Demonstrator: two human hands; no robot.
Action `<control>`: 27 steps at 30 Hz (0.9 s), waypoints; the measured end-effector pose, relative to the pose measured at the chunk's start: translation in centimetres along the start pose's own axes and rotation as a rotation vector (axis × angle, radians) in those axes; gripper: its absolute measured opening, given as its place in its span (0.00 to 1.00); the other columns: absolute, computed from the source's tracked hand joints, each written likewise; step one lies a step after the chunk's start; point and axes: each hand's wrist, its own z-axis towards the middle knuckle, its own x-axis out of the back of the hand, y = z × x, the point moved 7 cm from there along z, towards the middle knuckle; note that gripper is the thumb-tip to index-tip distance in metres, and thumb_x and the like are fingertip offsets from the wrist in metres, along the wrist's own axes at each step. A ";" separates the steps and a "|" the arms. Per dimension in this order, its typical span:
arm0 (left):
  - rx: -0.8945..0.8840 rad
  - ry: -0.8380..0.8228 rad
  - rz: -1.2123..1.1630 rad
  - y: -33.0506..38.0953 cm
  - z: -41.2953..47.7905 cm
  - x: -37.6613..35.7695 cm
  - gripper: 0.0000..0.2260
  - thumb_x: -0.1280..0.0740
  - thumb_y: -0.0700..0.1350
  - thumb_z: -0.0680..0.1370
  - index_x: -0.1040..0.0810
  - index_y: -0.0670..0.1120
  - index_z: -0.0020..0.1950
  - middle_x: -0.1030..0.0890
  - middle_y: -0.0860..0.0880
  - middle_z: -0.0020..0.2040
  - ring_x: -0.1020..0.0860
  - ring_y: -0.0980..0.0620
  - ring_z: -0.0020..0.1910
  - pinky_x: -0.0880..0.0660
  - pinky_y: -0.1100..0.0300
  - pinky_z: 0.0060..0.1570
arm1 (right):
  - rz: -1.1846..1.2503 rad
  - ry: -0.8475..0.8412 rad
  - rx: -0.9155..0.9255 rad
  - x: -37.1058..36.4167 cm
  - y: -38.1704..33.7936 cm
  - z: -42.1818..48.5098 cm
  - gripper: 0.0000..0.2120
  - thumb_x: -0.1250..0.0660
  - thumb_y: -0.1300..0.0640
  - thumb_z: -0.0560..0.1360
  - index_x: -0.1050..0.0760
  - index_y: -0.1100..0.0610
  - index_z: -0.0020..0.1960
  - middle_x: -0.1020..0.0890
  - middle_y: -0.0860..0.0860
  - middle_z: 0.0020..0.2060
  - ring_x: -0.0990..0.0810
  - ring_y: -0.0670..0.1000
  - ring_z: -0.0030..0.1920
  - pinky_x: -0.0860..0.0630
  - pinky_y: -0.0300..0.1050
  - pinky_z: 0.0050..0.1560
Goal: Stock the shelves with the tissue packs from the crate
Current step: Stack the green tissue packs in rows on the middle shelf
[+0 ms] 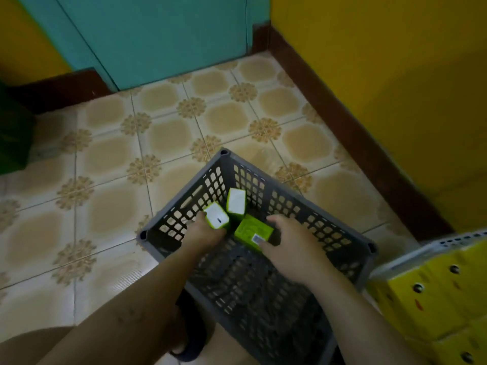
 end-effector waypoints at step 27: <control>0.119 0.106 -0.486 -3.0 5.0 -1.2 0.17 0.35 0.45 0.79 0.29 0.56 0.66 0.29 0.40 0.65 0.23 0.41 0.52 0.21 0.46 0.52 | 0.015 -0.053 -0.038 -0.9 -1.6 2.4 0.21 0.36 0.48 0.77 0.35 0.48 0.68 0.26 0.49 0.59 0.25 0.52 0.56 0.25 0.50 0.56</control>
